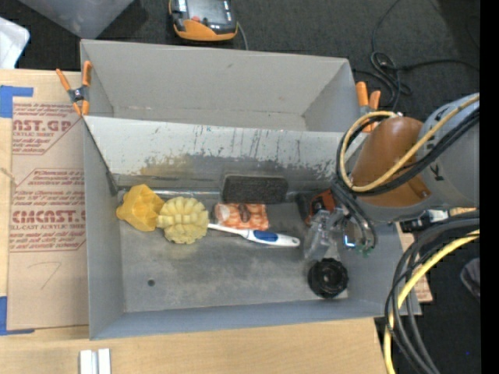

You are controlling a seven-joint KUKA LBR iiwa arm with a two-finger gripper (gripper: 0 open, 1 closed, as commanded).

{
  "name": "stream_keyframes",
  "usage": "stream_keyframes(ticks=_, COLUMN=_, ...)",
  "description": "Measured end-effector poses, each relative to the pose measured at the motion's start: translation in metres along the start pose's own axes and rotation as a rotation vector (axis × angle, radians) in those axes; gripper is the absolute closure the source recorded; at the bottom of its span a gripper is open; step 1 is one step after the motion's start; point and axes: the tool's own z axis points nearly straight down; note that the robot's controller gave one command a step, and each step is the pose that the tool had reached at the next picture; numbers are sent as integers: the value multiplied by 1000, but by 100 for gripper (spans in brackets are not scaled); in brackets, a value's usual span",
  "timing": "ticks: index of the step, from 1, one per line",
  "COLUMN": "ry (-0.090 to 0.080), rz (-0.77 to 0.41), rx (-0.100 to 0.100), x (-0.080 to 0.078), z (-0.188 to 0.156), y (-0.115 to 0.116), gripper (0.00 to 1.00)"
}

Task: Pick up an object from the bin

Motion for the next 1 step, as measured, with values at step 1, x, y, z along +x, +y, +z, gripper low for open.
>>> stream_keyframes(ticks=1, ry=-9, rz=192, rx=2, x=18, z=19, y=-3, gripper=100)
